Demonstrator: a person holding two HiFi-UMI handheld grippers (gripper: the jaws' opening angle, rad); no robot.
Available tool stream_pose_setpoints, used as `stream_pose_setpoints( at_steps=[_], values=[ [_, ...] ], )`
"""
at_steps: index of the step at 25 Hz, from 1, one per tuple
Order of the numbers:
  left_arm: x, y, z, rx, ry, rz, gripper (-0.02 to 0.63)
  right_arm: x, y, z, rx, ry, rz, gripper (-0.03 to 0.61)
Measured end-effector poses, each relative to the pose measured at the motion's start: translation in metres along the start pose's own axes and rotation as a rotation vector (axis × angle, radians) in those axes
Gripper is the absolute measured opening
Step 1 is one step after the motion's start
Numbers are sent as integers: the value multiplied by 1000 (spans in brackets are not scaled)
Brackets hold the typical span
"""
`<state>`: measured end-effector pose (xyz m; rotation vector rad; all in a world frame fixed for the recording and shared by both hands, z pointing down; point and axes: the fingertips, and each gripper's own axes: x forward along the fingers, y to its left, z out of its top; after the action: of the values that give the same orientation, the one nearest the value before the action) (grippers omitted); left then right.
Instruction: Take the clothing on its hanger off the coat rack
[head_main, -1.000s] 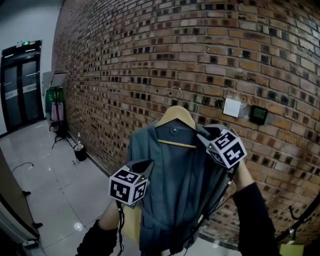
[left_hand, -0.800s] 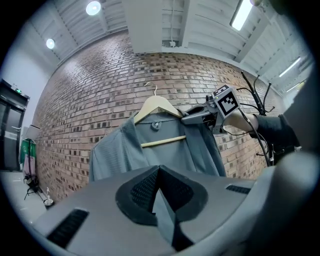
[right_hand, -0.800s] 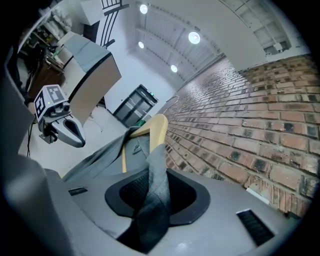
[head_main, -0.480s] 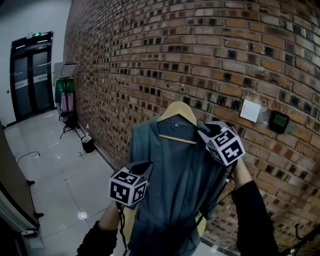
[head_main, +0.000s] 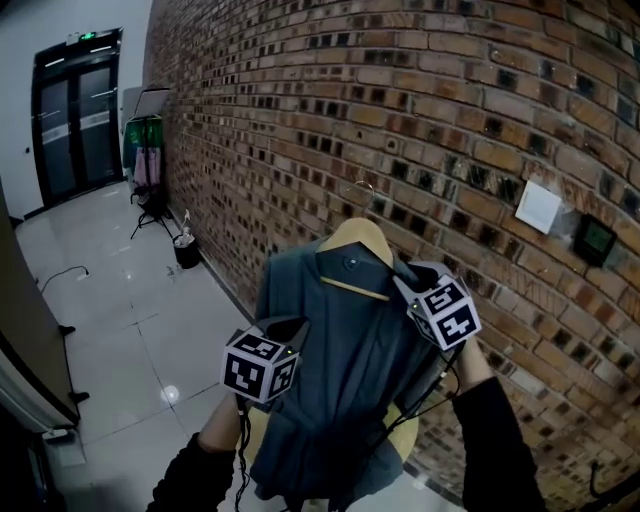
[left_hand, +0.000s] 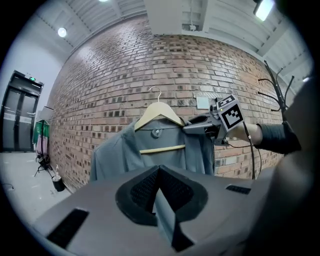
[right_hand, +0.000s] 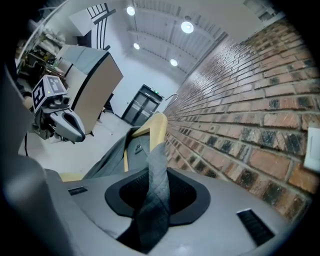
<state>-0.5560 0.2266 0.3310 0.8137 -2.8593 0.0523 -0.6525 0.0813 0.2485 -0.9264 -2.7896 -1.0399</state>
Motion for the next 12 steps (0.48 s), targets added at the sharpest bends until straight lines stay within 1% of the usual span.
stream_pose_setpoints(
  at_steps=[3,8,12],
  values=[
    [8,2,-18,-26,28,-5,-10,15,15,-26,23,14,23,84],
    [16,4,-56,-65,84,0,-9,35,52,-67,103,36,96,75],
    [21,-1,-90,-97,137,1,-9,48,87,-114,160,96,152,64]
  ],
)
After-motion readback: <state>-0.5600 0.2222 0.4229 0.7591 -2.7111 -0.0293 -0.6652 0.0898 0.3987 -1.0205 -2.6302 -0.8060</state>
